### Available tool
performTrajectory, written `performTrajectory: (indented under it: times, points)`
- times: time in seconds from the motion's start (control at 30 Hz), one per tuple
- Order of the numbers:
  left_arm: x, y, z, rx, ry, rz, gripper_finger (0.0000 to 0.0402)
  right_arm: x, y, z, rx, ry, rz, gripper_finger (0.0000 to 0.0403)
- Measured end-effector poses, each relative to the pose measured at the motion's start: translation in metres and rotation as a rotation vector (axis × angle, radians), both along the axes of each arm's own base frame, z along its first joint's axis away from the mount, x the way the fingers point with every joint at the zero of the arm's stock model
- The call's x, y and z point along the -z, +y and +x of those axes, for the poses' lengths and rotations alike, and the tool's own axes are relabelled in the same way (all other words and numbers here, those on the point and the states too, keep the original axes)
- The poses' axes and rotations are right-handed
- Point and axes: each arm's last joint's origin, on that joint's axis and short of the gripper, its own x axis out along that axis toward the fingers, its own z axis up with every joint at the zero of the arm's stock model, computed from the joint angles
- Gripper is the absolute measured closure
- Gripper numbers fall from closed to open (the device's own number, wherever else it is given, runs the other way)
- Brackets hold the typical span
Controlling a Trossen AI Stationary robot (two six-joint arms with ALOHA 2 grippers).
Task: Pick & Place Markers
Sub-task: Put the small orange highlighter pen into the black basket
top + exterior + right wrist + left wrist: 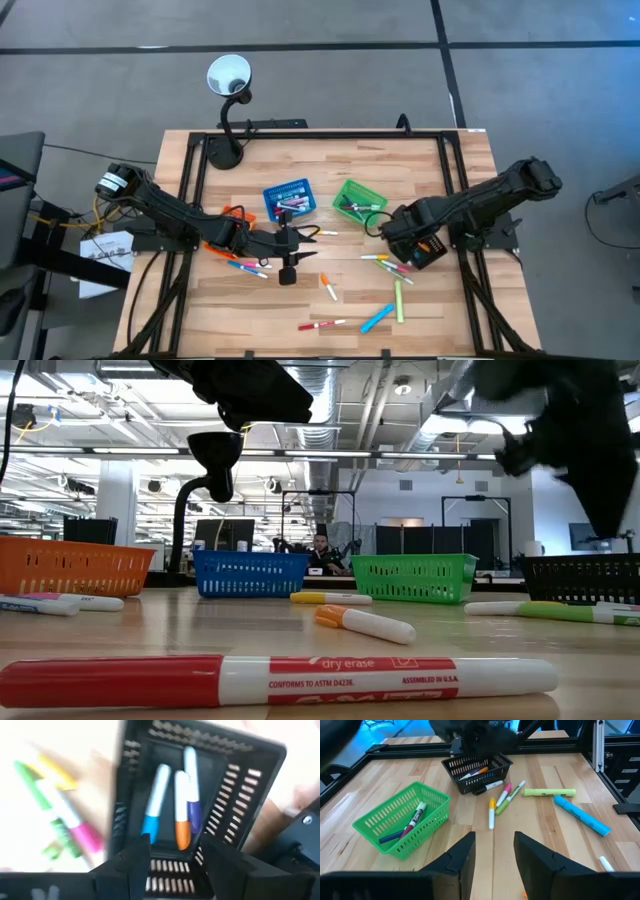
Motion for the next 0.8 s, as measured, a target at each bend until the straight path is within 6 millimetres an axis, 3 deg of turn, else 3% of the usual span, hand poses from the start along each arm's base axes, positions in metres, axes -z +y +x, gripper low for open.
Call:
performTrajectory:
  times: [0.2,0.37,0.57,0.7,0.8]
  points:
    - [0.000,0.000,0.000,0.001,0.001,0.000,0.0271,-0.035,0.014,0.018,-0.140,-0.232,-0.011,0.0245]
    - [0.002,-0.007,-0.004,0.046,0.030,-0.011,0.0271,-0.039,0.047,0.045,-0.349,-0.575,-0.092,0.0256]
    - [0.009,-0.019,-0.012,0.089,0.099,-0.023,0.0271,-0.015,0.082,0.091,-0.388,-0.858,-0.134,0.0253]
    - [0.010,-0.021,-0.015,0.058,0.105,-0.031,0.0271,0.020,0.096,0.117,-0.434,-0.893,-0.117,0.0247]
    - [0.010,-0.021,-0.015,0.051,0.109,-0.030,0.0271,0.035,0.103,0.133,-0.452,-0.847,-0.108,0.0246]
